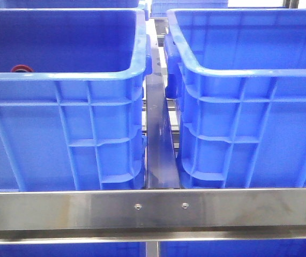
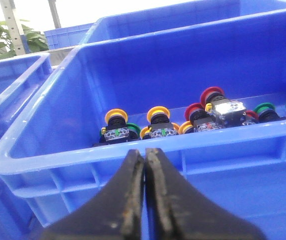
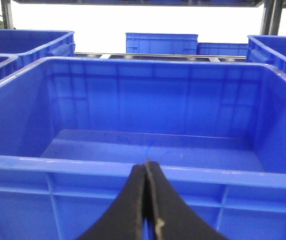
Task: Pick red and yellow buttons and place in box
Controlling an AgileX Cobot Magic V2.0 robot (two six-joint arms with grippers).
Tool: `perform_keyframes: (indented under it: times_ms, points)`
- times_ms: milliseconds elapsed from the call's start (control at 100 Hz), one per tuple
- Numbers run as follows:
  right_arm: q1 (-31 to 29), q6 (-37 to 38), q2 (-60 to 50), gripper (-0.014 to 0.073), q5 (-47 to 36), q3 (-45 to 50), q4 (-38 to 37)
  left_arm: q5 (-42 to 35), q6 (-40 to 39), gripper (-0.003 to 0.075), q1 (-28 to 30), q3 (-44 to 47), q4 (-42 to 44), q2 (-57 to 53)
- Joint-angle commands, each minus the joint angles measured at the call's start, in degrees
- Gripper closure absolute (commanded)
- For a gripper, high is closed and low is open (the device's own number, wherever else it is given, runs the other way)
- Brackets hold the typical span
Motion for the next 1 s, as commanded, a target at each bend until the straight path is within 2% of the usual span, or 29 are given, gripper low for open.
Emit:
perform_keyframes:
  times_ms: [0,220,340,600,840,990]
  points:
    - [-0.1,-0.2,-1.3,0.0662,-4.8,0.0,-0.5,-4.8,-0.2,0.0739,0.3,0.4,-0.5,-2.0]
    - [-0.1,-0.2,-1.3,0.0662,-4.8,0.0,-0.5,-5.6,-0.2,0.0739,0.3,-0.4,-0.5,-2.0]
    - [-0.1,-0.2,-1.3,0.0662,-4.8,0.0,-0.5,-4.8,-0.2,0.0739,0.3,-4.4,-0.5,-1.6]
    - [-0.1,-0.2,-1.3,0.0662,-4.8,0.0,-0.5,10.6,-0.2,0.0739,0.3,-22.0,-3.6,8.6]
    - [-0.1,-0.2,-1.3,0.0662,-4.8,0.0,-0.5,32.2,-0.2,0.0739,0.3,-42.0,-5.0,26.3]
    - [-0.1,-0.2,-1.3,0.0662,-4.8,0.0,-0.5,35.5,-0.2,0.0739,0.3,-49.0,-5.3,35.4]
